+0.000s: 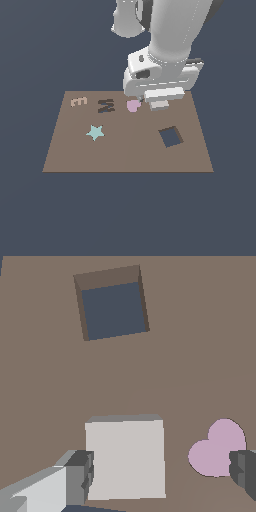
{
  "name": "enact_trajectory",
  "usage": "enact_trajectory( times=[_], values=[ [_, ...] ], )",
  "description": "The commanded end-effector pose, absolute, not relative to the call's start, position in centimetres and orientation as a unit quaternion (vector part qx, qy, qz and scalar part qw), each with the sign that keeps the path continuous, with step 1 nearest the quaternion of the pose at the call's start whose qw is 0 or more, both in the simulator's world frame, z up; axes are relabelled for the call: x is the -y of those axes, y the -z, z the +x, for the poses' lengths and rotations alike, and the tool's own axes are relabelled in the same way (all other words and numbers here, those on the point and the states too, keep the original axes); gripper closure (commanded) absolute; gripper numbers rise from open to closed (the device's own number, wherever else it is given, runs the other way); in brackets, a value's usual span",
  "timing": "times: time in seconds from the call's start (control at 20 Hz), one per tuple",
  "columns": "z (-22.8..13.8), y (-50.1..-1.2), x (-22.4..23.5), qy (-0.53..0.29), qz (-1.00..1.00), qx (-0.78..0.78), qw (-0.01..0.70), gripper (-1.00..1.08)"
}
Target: Insert a designated object into the corresponding slot on a board.
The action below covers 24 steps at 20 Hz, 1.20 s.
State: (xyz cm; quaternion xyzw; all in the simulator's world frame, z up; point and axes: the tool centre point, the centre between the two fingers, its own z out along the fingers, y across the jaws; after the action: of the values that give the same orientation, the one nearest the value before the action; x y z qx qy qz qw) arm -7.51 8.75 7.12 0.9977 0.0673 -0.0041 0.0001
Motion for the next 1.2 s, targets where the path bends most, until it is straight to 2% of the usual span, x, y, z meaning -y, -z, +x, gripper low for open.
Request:
enact_trajectory(
  times=[0.0,0.35,1.15],
  values=[
    [-8.3,-6.2,-9.7,0.002,0.997,-0.075,0.000,-0.92],
    [-9.3,-4.9,-10.9,0.000,0.996,-0.085,-0.001,-0.92],
    [-9.1,-3.1,-10.8,0.000,0.996,-0.084,0.000,-0.92]
  ],
)
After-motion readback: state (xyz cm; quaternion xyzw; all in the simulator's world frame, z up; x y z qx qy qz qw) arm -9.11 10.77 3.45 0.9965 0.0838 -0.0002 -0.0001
